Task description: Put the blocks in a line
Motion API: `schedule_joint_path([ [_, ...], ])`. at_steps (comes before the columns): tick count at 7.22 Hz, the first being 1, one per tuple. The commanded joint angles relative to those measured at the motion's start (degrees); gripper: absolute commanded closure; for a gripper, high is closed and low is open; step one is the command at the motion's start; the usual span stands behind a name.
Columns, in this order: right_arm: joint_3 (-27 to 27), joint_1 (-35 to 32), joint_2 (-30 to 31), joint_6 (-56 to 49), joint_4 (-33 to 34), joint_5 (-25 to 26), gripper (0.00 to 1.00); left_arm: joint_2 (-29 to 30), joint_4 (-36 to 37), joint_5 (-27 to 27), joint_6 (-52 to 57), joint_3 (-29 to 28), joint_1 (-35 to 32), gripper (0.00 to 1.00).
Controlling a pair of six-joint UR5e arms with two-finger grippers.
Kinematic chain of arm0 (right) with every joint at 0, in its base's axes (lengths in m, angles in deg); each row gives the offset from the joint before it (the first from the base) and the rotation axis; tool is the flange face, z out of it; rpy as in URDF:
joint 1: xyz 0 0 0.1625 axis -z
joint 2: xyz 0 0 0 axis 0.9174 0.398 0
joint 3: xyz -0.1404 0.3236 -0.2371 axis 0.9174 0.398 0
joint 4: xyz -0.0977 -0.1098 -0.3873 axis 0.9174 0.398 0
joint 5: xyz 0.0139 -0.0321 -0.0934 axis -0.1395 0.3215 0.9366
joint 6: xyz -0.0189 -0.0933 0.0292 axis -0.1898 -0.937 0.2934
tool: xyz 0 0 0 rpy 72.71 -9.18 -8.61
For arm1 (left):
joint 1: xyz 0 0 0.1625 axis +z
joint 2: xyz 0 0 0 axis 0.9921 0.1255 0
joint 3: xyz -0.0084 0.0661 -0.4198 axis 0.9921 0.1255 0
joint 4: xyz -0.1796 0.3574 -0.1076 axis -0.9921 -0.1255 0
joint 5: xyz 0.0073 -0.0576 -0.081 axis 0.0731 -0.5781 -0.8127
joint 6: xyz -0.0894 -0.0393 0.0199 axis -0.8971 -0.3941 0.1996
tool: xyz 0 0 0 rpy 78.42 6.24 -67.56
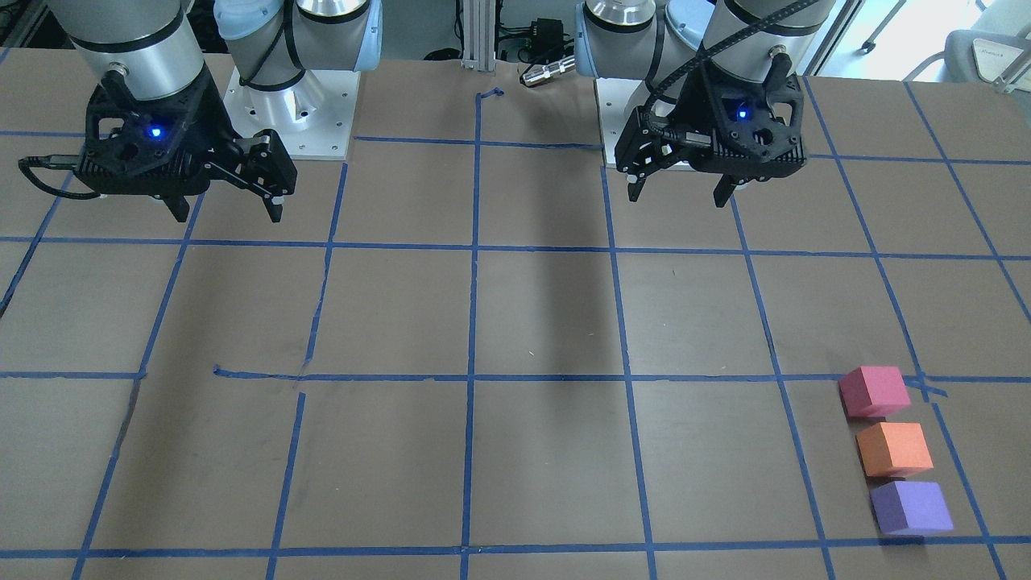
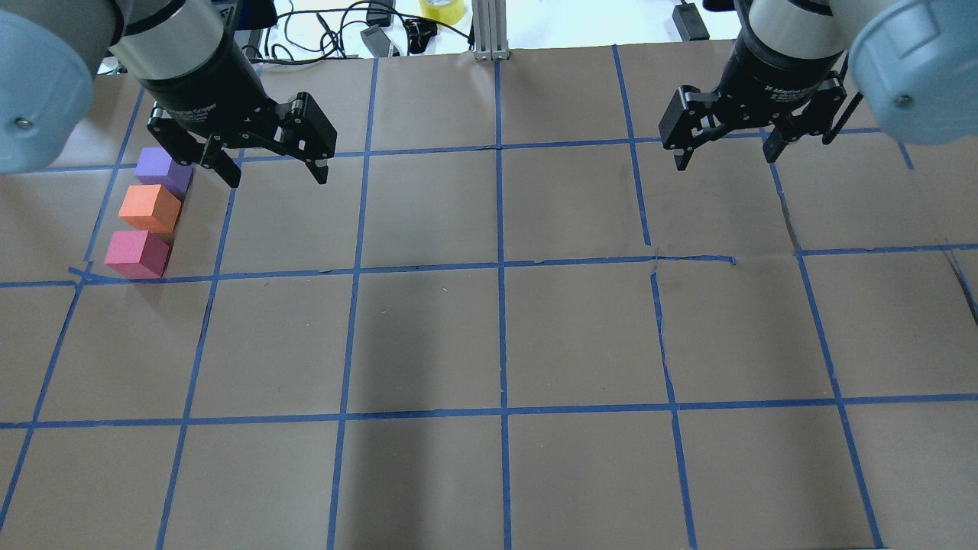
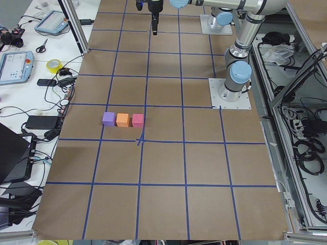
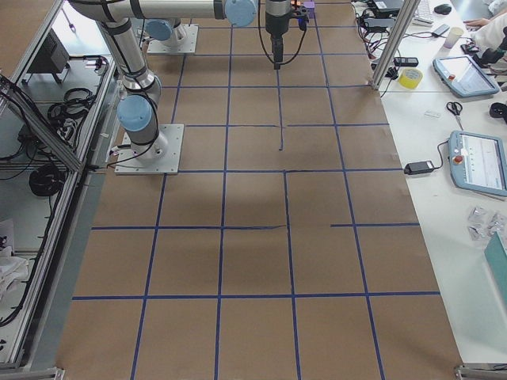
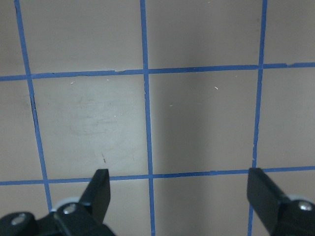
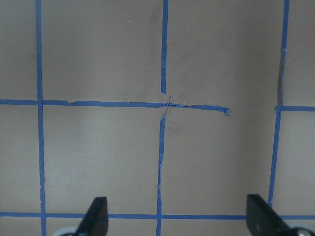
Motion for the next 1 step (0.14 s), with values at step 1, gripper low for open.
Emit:
schedule_joint_path([
  [1,0.0,0.1,0.0,0.1,0.3,0.0,0.00,-0.3,0.0,0.0,0.0,0.1,0.0,0.00],
])
